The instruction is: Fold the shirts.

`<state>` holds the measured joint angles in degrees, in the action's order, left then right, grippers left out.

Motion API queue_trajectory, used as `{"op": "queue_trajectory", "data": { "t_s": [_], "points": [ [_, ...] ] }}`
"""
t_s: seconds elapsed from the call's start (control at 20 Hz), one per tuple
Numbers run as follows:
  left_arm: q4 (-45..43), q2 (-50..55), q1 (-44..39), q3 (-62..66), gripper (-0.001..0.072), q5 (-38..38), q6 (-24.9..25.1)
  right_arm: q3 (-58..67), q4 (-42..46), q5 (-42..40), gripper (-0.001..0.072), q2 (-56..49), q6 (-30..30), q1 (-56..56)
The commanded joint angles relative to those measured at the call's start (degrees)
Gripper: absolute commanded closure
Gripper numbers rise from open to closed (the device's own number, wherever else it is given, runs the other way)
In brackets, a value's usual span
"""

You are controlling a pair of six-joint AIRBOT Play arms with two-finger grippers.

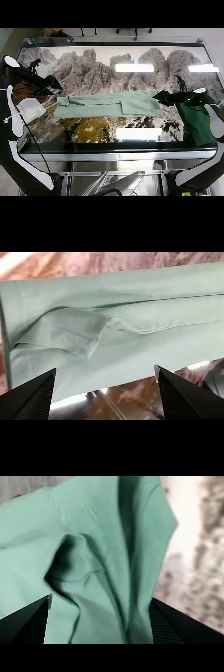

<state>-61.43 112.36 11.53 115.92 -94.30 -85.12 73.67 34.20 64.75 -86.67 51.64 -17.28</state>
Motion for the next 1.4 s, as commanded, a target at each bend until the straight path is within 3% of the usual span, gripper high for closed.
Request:
{"op": "queue_trajectory", "data": {
  "t_s": [0.0, 0.05, 0.1, 0.2, 0.25, 0.35, 0.4, 0.45, 0.65, 0.7, 0.9, 1.0, 1.2, 1.35],
  "points": [
    [0.1, 0.0, -3.4, 0.3, 0.0001, 1.3, -0.7, -0.1, 1.2, 0.2, 0.0016, -1.7, 0.7, 4.1],
    [0.1, 0.0, -4.9, -0.5, 0.0001, 2.0, -0.7, 0.0, 1.2, 0.1, 0.0045, -1.7, 0.7, 5.2],
    [0.1, 0.0, -6.4, -1.5, 0.0002, 3.0, -0.7, 0.5, 1.2, 0.2, 0.0231, -1.7, 0.3, 6.3],
    [0.1, 0.0, -9.7, -3.4, 0.0002, 4.9, -0.6, 1.9, 1.2, 0.4, 0.0531, -1.3, -0.2, 8.0],
    [0.1, 0.1, -11.6, -4.2, 0.0056, 5.5, -0.4, 2.8, 1.2, 0.9, 0.0673, -0.9, -0.1, 8.8],
    [0.2, 0.1, -15.6, -5.6, 0.0417, 8.0, 0.3, 5.4, 3.6, 2.3, 0.0693, 0.9, 2.8, 9.5],
    [0.2, 0.1, -18.1, -6.3, 0.0553, 10.3, 0.3, 6.9, 6.3, 3.6, 0.0693, 2.5, 5.3, 9.5],
    [0.2, 0.1, -20.5, -7.1, 0.0606, 13.1, 0.3, 8.6, 9.2, 5.8, 0.0693, 4.1, 7.5, 9.5],
    [0.2, 0.7, -33.8, -11.8, 0.0608, 26.9, 0.2, 16.7, 16.5, 16.1, 0.0694, 11.5, 11.9, 9.1],
    [0.2, 1.7, -37.0, -11.7, 0.0685, 29.8, -0.7, 19.0, 16.6, 18.0, 0.0694, 13.2, 11.9, 8.7],
    [0.4, 9.1, -48.9, -5.0, 0.0687, 38.8, -7.5, 29.5, 16.6, 28.3, 0.0694, 17.0, 14.8, 7.0],
    [3.9, 13.7, -52.9, 0.6, 0.0688, 41.0, -7.6, 32.1, 16.6, 30.6, 0.0694, 18.3, 14.9, 6.6],
    [15.7, 17.9, -55.2, 1.9, 0.0688, 47.1, -7.8, 32.2, 16.4, 33.0, 0.0694, 18.6, 15.7, 6.6],
    [21.6, 15.5, -51.1, -0.1, 0.0688, 41.4, -5.6, 32.2, 16.1, 33.5, 0.0694, 17.6, 16.1, 6.7]
  ]
}}
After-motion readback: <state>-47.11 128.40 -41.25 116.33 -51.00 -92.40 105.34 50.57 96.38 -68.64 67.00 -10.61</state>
